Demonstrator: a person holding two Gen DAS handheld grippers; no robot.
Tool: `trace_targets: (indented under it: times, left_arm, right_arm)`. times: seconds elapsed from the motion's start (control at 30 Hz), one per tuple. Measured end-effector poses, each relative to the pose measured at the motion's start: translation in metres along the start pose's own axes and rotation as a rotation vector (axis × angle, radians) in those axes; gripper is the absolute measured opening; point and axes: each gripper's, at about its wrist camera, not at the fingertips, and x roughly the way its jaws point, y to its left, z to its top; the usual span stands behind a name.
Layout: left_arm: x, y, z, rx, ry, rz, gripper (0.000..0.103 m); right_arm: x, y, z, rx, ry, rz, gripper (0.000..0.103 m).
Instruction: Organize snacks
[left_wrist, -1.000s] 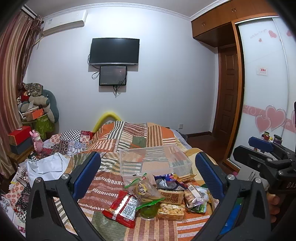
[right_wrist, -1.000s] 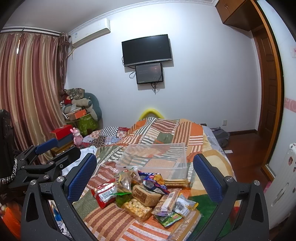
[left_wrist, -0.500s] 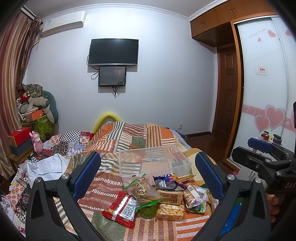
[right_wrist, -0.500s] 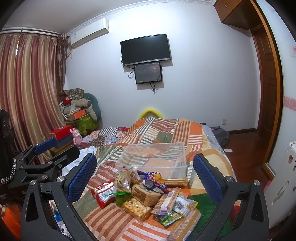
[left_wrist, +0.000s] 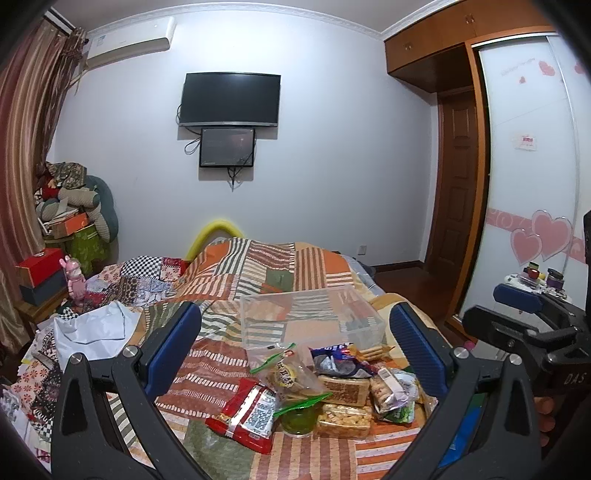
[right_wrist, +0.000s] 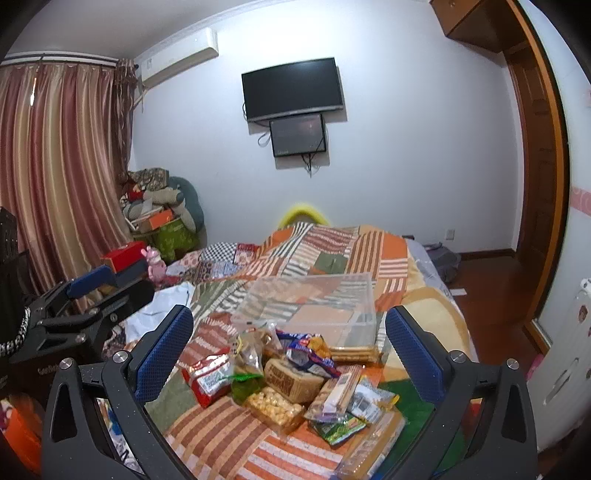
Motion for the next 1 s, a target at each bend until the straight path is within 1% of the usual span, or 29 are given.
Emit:
trace_targets:
  times: [0.13, 0.2, 0.27, 0.4, 0.5, 0.53, 0.57, 0.63, 0.77, 0.87, 1.0]
  left_arm:
    - [0.008, 0.006, -0.003, -0.005, 0.034, -0.005, 0.102]
    - [0.014, 0.008, -0.006, 0.002, 0.057, -0.005, 0.092]
    - [0.020, 0.011, -0.010, 0.010, 0.087, -0.005, 0.087]
    - [0.039, 0.020, -0.021, 0.020, 0.160, -0.002, 0.079]
    - [0.055, 0.030, -0.032, 0.026, 0.230, -0.006, 0.074]
    - [0.060, 0.033, -0.035, 0.027, 0.251, -0.006, 0.071]
    - [0.065, 0.036, -0.039, 0.031, 0.273, -0.008, 0.071]
    - [0.075, 0.042, -0.047, 0.040, 0.321, -0.021, 0.070]
    - [0.090, 0.049, -0.067, 0.059, 0.397, -0.038, 0.070]
    - [0.102, 0.050, -0.081, 0.074, 0.451, -0.039, 0.070]
    - [0.120, 0.059, -0.098, 0.041, 0.519, -0.061, 0.070]
  right_arm:
    - [0.007, -0.003, -0.006, -0.007, 0.039, -0.013, 0.103]
    - [0.010, -0.007, -0.009, -0.005, 0.053, -0.033, 0.103]
    - [0.015, -0.013, -0.014, 0.001, 0.083, -0.042, 0.103]
    - [0.022, -0.026, -0.022, 0.035, 0.144, -0.055, 0.091]
    - [0.028, -0.039, -0.030, 0.070, 0.194, -0.063, 0.087]
    - [0.030, -0.043, -0.033, 0.080, 0.209, -0.068, 0.085]
    - [0.032, -0.047, -0.036, 0.088, 0.228, -0.076, 0.084]
    - [0.035, -0.054, -0.042, 0.100, 0.259, -0.098, 0.078]
    - [0.043, -0.072, -0.059, 0.146, 0.334, -0.136, 0.076]
    - [0.048, -0.084, -0.073, 0.197, 0.395, -0.143, 0.073]
    - [0.056, -0.095, -0.089, 0.264, 0.476, -0.128, 0.066]
